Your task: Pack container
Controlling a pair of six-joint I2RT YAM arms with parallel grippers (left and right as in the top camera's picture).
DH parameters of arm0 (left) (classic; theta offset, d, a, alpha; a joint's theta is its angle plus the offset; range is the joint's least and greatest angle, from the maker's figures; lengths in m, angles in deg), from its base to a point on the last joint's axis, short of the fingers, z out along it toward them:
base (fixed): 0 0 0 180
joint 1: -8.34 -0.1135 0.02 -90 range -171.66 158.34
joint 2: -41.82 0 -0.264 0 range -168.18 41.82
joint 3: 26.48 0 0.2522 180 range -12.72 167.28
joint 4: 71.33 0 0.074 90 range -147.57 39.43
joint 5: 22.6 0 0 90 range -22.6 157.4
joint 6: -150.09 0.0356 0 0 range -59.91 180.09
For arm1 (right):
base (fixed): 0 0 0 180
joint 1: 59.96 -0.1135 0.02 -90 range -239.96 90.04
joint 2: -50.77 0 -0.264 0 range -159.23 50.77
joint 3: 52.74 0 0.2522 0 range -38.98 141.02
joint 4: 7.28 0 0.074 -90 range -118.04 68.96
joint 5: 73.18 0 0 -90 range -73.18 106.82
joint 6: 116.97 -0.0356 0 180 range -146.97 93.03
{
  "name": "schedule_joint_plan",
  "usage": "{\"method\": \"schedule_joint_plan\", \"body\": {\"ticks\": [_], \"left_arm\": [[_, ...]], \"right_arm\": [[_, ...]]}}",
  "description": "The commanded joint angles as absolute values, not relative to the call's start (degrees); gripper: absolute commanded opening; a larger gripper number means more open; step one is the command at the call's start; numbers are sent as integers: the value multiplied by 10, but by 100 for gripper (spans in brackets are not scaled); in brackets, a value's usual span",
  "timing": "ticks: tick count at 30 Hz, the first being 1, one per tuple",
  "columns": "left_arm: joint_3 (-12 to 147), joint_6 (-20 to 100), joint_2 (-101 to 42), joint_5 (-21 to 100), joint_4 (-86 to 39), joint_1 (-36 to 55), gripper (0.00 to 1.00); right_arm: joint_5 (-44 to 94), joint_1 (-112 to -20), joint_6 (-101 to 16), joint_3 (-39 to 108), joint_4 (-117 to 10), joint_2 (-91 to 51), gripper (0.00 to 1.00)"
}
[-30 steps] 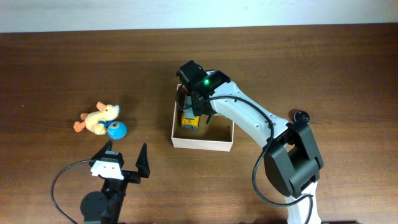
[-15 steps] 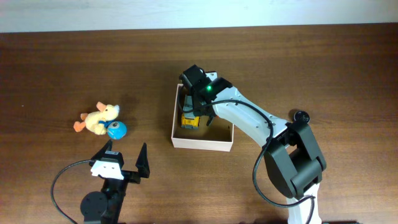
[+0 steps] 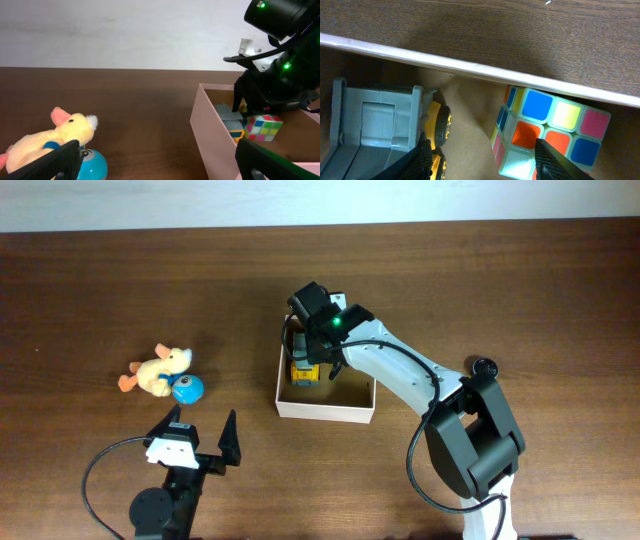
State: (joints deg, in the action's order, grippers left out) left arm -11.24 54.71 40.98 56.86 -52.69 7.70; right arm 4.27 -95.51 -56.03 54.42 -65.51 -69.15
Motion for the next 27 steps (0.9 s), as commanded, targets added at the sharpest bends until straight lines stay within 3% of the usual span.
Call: {"method": "schedule_joint_plan", "body": {"ticks": [1,27], "left_arm": [[-116,558,415,562,-528,80,99],[-116,558,415,562,-528,80,99]], "right_arm": [[74,-952,-557,534,-653,-686,59],[75,-952,-511,536,-684,-684,59]]}}
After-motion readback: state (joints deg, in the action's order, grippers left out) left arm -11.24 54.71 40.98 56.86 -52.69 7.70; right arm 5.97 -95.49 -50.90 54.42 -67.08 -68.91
